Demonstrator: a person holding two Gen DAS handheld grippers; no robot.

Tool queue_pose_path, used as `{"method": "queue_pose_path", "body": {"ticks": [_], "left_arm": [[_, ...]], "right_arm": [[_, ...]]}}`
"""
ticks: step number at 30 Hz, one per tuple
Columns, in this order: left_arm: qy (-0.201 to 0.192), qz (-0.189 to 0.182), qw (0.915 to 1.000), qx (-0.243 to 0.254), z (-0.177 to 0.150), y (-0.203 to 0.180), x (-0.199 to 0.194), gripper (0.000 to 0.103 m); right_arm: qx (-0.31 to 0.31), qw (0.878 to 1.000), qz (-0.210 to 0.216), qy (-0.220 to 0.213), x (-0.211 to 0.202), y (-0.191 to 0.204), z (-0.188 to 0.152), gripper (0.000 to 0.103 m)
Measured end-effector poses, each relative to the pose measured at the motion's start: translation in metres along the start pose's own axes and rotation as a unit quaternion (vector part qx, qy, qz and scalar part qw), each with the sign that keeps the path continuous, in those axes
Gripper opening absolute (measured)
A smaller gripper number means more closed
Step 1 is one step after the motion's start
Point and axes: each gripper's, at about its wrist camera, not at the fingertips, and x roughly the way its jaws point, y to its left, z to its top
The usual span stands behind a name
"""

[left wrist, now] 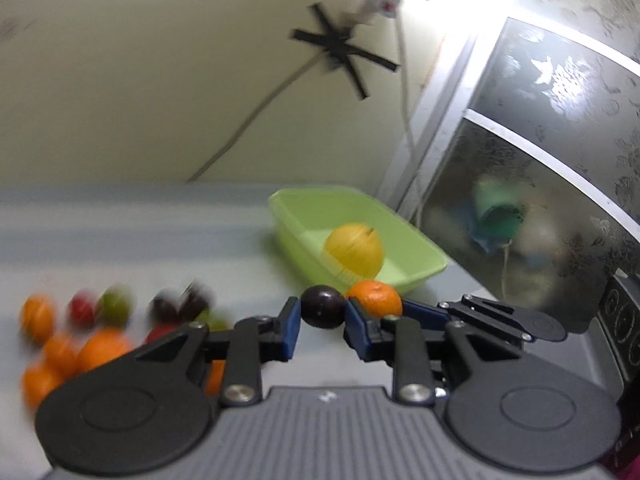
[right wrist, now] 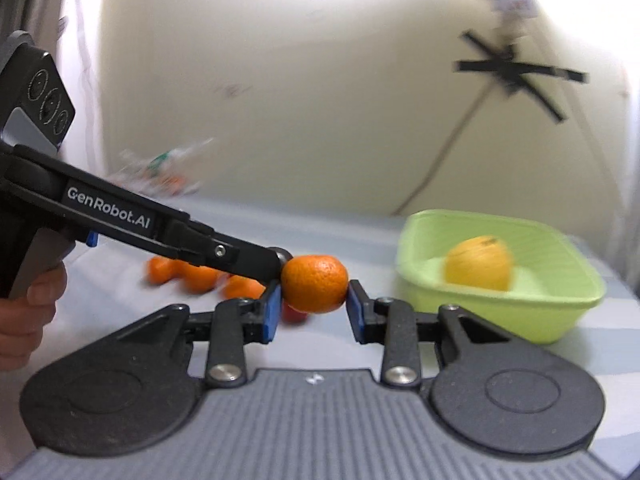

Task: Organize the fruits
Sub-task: 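Carry the mandarin into the green basket and release it, then grasp a red cherry tomato with the right gripper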

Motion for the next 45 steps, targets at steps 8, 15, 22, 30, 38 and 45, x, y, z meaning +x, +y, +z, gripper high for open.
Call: {"method": "queue_pose_path", "body": {"ticks": [8, 15, 22, 30, 38, 45], "left_arm": [[0.012, -0.009, 0.9993, 0.033, 0.027, -0.023, 0.069, 0.026], [0.020, 0.015, 0.9989, 0.041, 0.020, -0.021, 0.081, 0.030], [-0.028, 0.026, 0.9992, 0.010, 0.027, -0.005, 0.036, 0.042], [-0.085, 0.121, 0.9871, -0.062, 0.000, 0.076, -0.065, 0.042], [-0.088, 0.172, 0.9720, -0.134, -0.048, 0.133, -0.116, 0.042], [-0.052, 0.140, 0.9821, -0.114, -0.072, 0.129, -0.104, 0.047]], "right_arm": [[0.016, 0.997, -0.081, -0.012, 0.008, -0.064, 0.010, 0.037], [0.033, 0.992, -0.121, -0.016, 0.009, -0.079, 0.007, 0.040], [0.072, 0.982, -0.169, -0.042, -0.013, -0.092, 0.009, 0.052], [0.091, 0.982, -0.152, -0.073, -0.028, -0.070, 0.016, 0.052], [0.060, 0.995, -0.060, -0.050, -0.020, 0.000, 0.012, 0.052], [0.008, 1.000, -0.017, 0.020, 0.021, 0.045, 0.003, 0.052]]}}
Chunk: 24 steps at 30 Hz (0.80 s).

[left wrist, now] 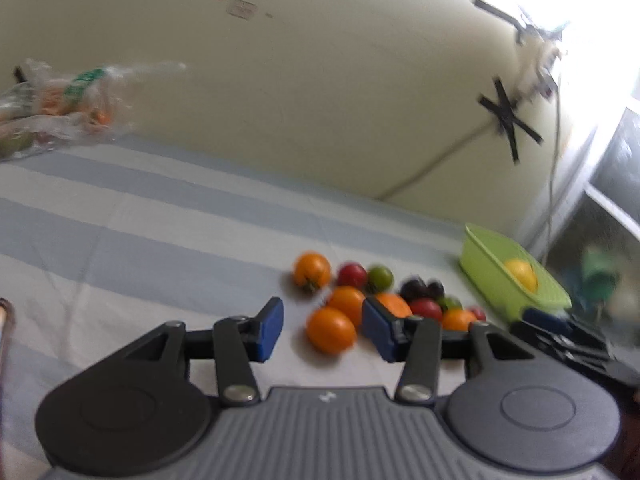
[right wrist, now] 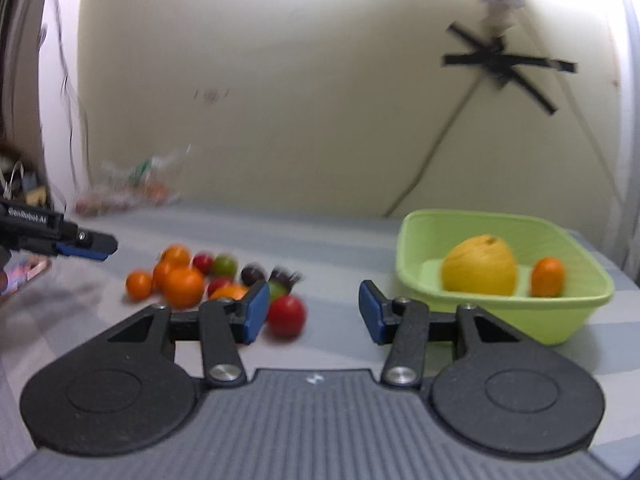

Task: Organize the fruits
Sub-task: 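Grasp a red cherry tomato with the right gripper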

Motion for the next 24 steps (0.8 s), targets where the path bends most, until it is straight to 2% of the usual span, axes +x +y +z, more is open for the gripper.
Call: {"method": "queue_pose_path", "body": {"ticks": [4, 9, 13, 16, 18, 20, 24], "left_arm": [[0.022, -0.010, 0.9994, 0.024, -0.007, -0.011, 0.013, 0.049], [0.038, -0.002, 0.9987, 0.033, -0.011, -0.013, 0.025, 0.048], [0.032, 0.015, 0.9976, 0.059, -0.015, -0.020, 0.025, 0.044], [0.030, 0.032, 0.9962, 0.076, -0.017, -0.026, 0.025, 0.034], [0.029, 0.034, 0.9963, 0.074, -0.018, -0.024, 0.025, 0.030], [0.030, 0.029, 0.9968, 0.068, -0.018, -0.023, 0.023, 0.029], [0.030, 0.021, 0.9971, 0.067, -0.022, -0.028, 0.018, 0.029]], "right_arm": [[-0.003, 0.999, 0.010, 0.046, 0.030, 0.003, 0.005, 0.051], [0.002, 0.998, 0.022, 0.060, 0.041, 0.000, 0.012, 0.051], [0.003, 0.998, 0.018, 0.062, 0.054, 0.000, 0.017, 0.051], [0.027, 0.997, 0.025, 0.069, 0.058, -0.009, 0.015, 0.050], [0.042, 0.996, 0.038, 0.071, 0.049, -0.016, 0.013, 0.043], [0.061, 0.993, 0.062, 0.076, 0.051, -0.018, 0.014, 0.027], [0.055, 0.995, 0.058, 0.066, 0.049, -0.010, 0.013, 0.027]]}}
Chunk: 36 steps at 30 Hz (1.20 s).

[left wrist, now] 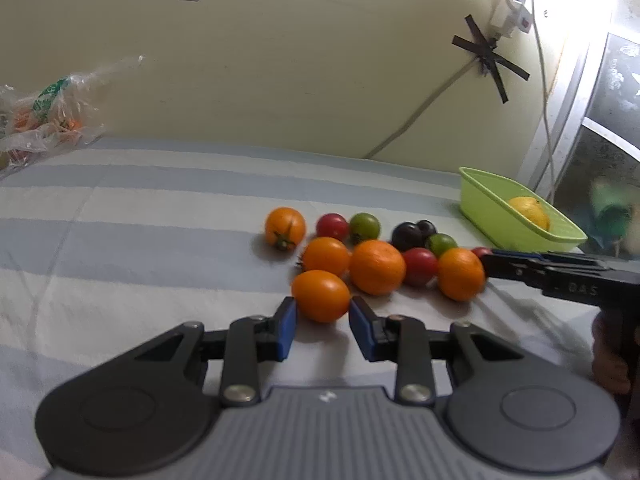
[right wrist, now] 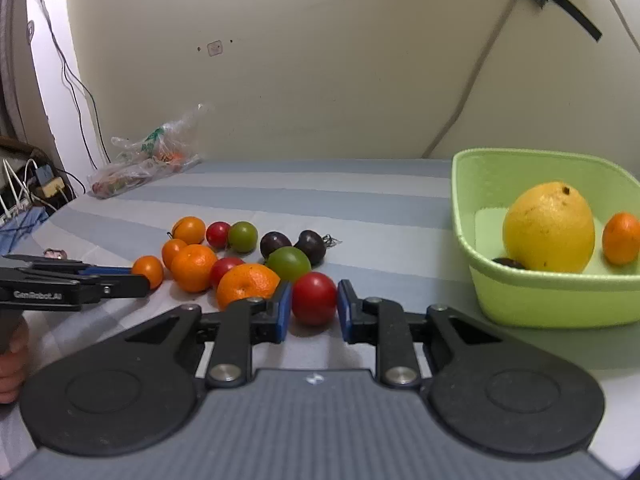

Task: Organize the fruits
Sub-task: 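Grasp a red cherry tomato with the right gripper, then lower the red tomato into the basket with the right gripper while the left gripper grasps an orange tomato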

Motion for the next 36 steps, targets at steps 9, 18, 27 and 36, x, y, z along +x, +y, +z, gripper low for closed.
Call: {"method": "queue_pose_path", "body": {"ticks": [9, 18, 27, 36], "left_arm": [[-0.001, -0.066, 0.9978, -0.001, -0.003, -0.023, -0.016, 0.029], [-0.010, -0.139, 0.9875, 0.073, 0.037, -0.101, 0.013, 0.022], [-0.014, -0.168, 0.9819, 0.086, 0.081, -0.143, 0.052, 0.023], [0.023, -0.066, 0.9800, 0.187, 0.025, -0.148, 0.051, 0.040]], "right_arm": [[-0.020, 0.999, -0.016, -0.046, -0.043, 0.007, -0.018, 0.027], [-0.010, 0.992, -0.064, -0.105, -0.083, -0.019, -0.019, 0.027], [0.041, 0.980, -0.134, -0.143, -0.103, -0.086, -0.006, 0.027], [0.059, 0.977, -0.124, -0.164, -0.102, -0.096, -0.011, 0.027]]}}
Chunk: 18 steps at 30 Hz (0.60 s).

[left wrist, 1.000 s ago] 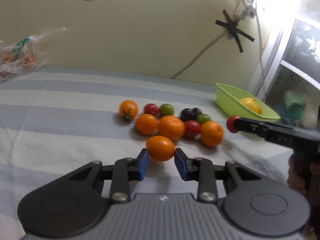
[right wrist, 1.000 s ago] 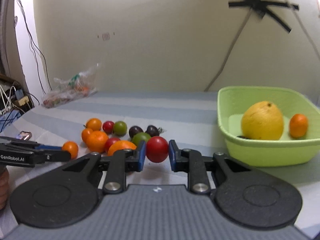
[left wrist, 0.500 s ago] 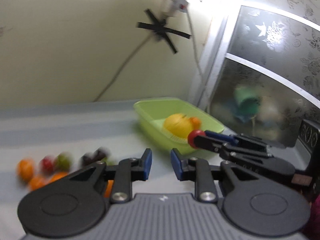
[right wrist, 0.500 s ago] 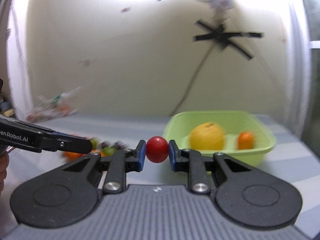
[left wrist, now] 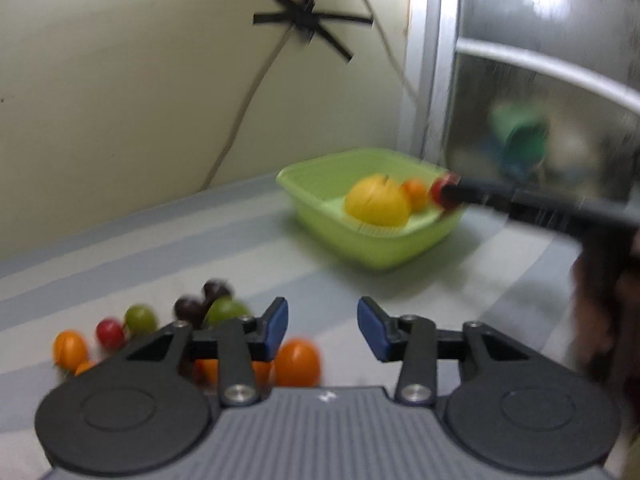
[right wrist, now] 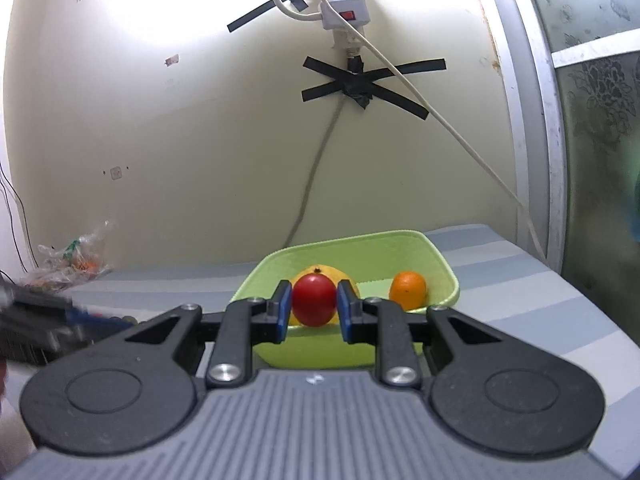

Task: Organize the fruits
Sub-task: 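Lower the red tomato into the basket with the right gripper while the left gripper grasps an orange tomato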

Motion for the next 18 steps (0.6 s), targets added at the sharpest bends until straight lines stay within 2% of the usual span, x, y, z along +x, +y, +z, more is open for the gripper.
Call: {"method": "queue_pose_path", "body": {"ticks": [4, 7, 14, 15, 17, 18], "left_arm": [[0.000, 0.030, 0.9984, 0.049, -0.016, -0.011, -0.002, 0.040], [0.003, 0.056, 0.9924, 0.109, -0.024, -0.024, 0.001, 0.039], [-0.003, 0.087, 0.9778, 0.190, -0.025, -0.034, 0.020, 0.041], [0.000, 0.090, 0.9758, 0.200, -0.025, -0.034, 0.023, 0.041], [0.000, 0.100, 0.9713, 0.216, -0.025, -0.034, 0.023, 0.029], [0.001, 0.099, 0.9706, 0.220, -0.025, -0.033, 0.022, 0.029]], "right_arm": [[-0.007, 1.000, -0.007, -0.012, -0.006, 0.003, -0.001, 0.027], [-0.003, 1.000, -0.004, -0.013, -0.009, 0.002, 0.000, 0.027], [-0.006, 1.000, -0.004, -0.022, -0.011, 0.003, -0.003, 0.027], [-0.006, 1.000, -0.004, -0.022, -0.014, 0.002, -0.005, 0.027], [-0.002, 1.000, -0.007, -0.024, -0.015, 0.000, -0.006, 0.027], [-0.001, 1.000, -0.008, -0.024, -0.016, 0.001, -0.006, 0.027]]}}
